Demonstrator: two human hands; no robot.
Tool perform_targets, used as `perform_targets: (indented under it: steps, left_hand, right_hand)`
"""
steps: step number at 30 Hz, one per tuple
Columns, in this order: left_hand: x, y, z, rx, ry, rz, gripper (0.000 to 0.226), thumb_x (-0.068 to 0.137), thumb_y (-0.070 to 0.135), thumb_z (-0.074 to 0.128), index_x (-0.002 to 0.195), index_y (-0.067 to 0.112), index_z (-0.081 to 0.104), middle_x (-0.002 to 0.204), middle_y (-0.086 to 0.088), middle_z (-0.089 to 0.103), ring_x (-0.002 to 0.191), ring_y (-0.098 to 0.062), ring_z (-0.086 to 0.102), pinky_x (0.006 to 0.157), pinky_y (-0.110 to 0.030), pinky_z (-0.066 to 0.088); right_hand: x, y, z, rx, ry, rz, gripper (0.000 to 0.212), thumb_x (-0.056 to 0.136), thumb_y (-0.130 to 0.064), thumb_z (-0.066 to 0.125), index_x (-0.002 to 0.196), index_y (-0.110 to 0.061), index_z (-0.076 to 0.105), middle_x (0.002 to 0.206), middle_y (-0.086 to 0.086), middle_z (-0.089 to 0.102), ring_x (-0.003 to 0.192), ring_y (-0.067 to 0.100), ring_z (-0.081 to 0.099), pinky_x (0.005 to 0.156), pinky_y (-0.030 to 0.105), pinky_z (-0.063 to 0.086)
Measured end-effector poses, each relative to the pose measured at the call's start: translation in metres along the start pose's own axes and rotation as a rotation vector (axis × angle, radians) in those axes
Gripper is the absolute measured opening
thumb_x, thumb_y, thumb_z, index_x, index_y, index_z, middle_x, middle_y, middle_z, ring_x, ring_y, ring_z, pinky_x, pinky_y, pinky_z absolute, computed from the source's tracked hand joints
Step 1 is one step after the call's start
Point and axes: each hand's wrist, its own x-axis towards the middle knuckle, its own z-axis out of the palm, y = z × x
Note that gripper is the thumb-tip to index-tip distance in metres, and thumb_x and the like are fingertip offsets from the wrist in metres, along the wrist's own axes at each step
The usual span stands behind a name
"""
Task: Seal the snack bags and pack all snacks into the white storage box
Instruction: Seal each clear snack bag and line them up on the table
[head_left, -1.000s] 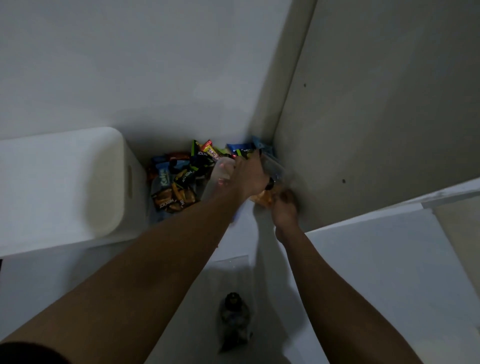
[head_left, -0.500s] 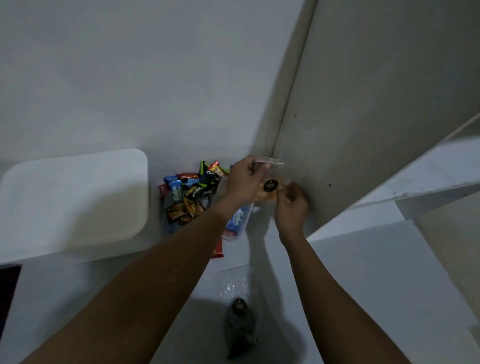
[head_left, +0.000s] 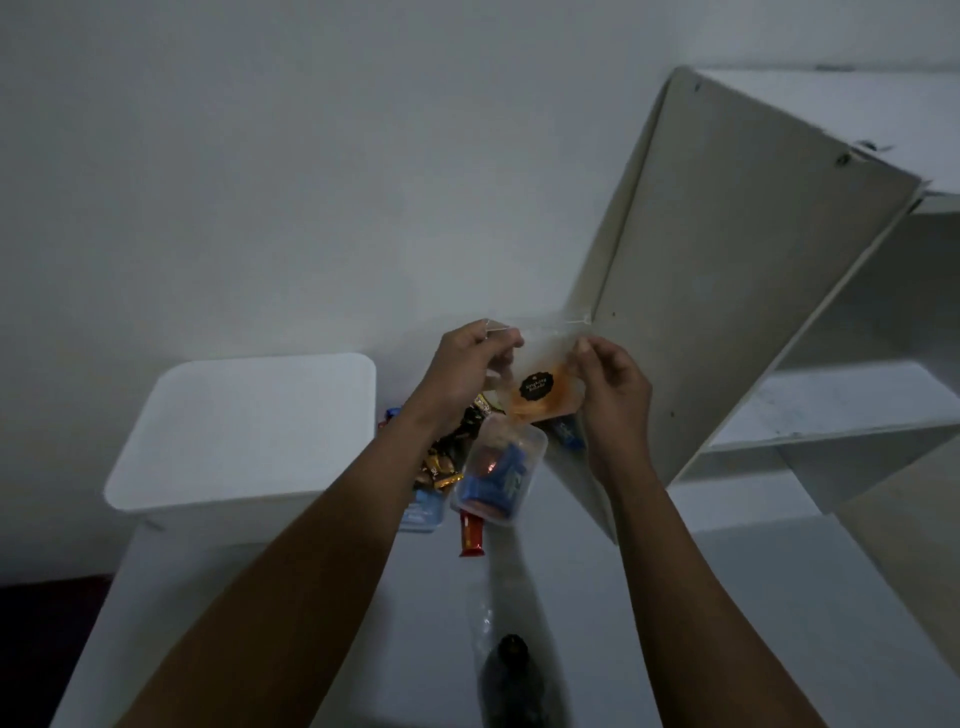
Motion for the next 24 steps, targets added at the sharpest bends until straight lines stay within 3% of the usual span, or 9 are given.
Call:
perform_targets:
  steps: [7,15,19,22,24]
  left_hand:
    - [-0.021,0.018,-0.008,0.060,0.045,0.072,0.013,0.096,0.020,0.060,0.090,0.011,0.068,0.074,-0.001,0.058,0.069,-0.015,0.054,0.070,-0.034,0.048]
    - [-0.031,0.037,0.003,-0.101,0.081,0.097,0.010,0.089,0.019,0.071,0.093,0.011,0.072,0.074,-0.002,0.064,0.069,-0.015,0.057,0.074,-0.035,0.053]
    - [-0.032,0.043,0.005,-0.100,0.086,0.111,0.012,0.088,0.020,0.071,0.096,0.010,0.072,0.079,-0.001,0.067,0.072,-0.013,0.058,0.074,-0.034,0.053]
    - [-0.032,0.046,0.009,-0.089,0.077,0.119,0.015,0.085,0.017,0.074,0.097,0.008,0.073,0.081,-0.002,0.069,0.073,-0.013,0.060,0.075,-0.034,0.053]
    - [-0.032,0.047,0.012,-0.085,0.080,0.121,0.017,0.084,0.017,0.075,0.098,0.007,0.074,0.081,-0.002,0.070,0.074,-0.014,0.060,0.076,-0.035,0.052]
  right_hand:
    - [-0.009,-0.025,0.009,-0.006,-0.056,-0.075,0.015,0.095,-0.018,0.063,0.102,-0.007,0.071,0.084,0.000,0.072,0.083,0.011,0.068,0.074,0.018,0.051]
    - [-0.014,-0.045,0.017,0.064,-0.087,-0.060,0.011,0.095,-0.022,0.064,0.095,-0.014,0.071,0.083,-0.002,0.071,0.076,0.001,0.065,0.065,0.017,0.046]
    - [-0.013,-0.051,0.017,0.069,-0.088,-0.068,0.010,0.094,-0.021,0.065,0.092,-0.015,0.073,0.081,-0.004,0.073,0.078,0.005,0.065,0.070,0.025,0.048]
    - [-0.011,-0.054,0.019,0.084,-0.066,-0.079,0.019,0.096,-0.020,0.062,0.096,-0.004,0.072,0.083,0.001,0.071,0.079,0.012,0.062,0.076,0.033,0.050]
    - [-0.011,-0.054,0.021,0.087,-0.053,-0.098,0.023,0.097,-0.020,0.061,0.098,0.000,0.071,0.083,0.002,0.069,0.079,0.011,0.061,0.078,0.032,0.050]
